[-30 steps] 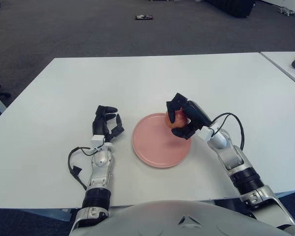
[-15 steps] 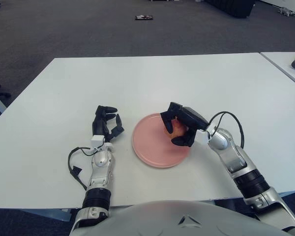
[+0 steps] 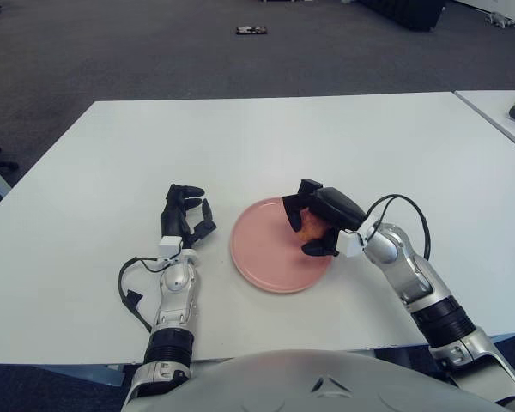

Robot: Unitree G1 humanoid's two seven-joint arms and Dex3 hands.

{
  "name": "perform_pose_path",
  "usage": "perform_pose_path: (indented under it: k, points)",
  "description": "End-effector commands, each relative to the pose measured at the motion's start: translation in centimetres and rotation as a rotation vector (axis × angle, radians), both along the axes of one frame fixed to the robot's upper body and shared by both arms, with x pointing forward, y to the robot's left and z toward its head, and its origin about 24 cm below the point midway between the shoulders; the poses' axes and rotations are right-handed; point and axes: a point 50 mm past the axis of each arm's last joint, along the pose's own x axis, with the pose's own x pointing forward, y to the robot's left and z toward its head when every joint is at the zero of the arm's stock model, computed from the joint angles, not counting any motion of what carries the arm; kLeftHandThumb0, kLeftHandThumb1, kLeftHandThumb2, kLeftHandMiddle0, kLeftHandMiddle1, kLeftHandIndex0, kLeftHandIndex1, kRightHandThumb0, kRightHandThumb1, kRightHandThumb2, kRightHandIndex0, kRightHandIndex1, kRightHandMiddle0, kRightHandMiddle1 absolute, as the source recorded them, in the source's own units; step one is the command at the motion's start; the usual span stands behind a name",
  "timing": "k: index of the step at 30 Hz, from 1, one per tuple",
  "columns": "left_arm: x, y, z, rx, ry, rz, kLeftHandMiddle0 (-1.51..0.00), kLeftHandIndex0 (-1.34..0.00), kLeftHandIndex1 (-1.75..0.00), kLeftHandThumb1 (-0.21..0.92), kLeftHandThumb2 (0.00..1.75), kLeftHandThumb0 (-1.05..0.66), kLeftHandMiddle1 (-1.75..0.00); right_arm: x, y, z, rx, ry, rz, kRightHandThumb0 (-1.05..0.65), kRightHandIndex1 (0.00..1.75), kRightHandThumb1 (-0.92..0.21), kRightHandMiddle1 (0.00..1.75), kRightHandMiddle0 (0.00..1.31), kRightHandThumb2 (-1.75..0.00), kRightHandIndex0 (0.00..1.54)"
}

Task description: Put the apple into the plate.

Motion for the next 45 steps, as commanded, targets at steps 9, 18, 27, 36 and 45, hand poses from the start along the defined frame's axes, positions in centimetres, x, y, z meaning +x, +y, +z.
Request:
perform_pose_path:
  k: [9,18,27,36,45]
  points:
    - [-1.1,0.1,-1.9,0.003,0.109,0.003,-0.72,-0.51,-1.75,0.43,1.18,-0.44,-1.75,-0.1,-0.2,0.3,-0.036,-0.061,0.02,-1.0,0.04,-0.6,0.1,0.0,-0.79,0.0]
    - [-1.1,0.2,-2.0,-0.007,0.11,0.005,-0.71,-0.51,-1.75,0.44,1.18,-0.44,-1.75,-0.1,-0.2,0.7,0.04,0.006,0.037,-1.05,0.0,-0.68,0.0,0.0,-0.61,0.0]
    - [-1.2,0.2,-2.1,-0.024,0.108,0.008,-0.7,-0.51,-1.75,0.44,1.17,-0.44,-1.75,-0.3,-0.3,0.9,0.083,0.022,0.038,-1.05,0.0,-0.72,0.0,0.0,-0.55,0.0]
    - [-1.1,0.1,-2.0,-0.024,0.101,0.009,-0.69,-0.51,-1.75,0.44,1.17,-0.44,-1.75,-0.6,-0.3,1.4,0.123,0.011,0.039,-1.05,0.0,-0.77,0.0,0.0,-0.54,0.0]
    - [-1.1,0.1,-2.1,-0.024,0.109,0.006,-0.7,-0.5,-1.75,0.45,1.16,-0.44,-1.75,-0.8,-0.7,2.1,0.288,-0.013,0.01,-1.05,0.0,-0.82,0.0,0.0,-0.54,0.0]
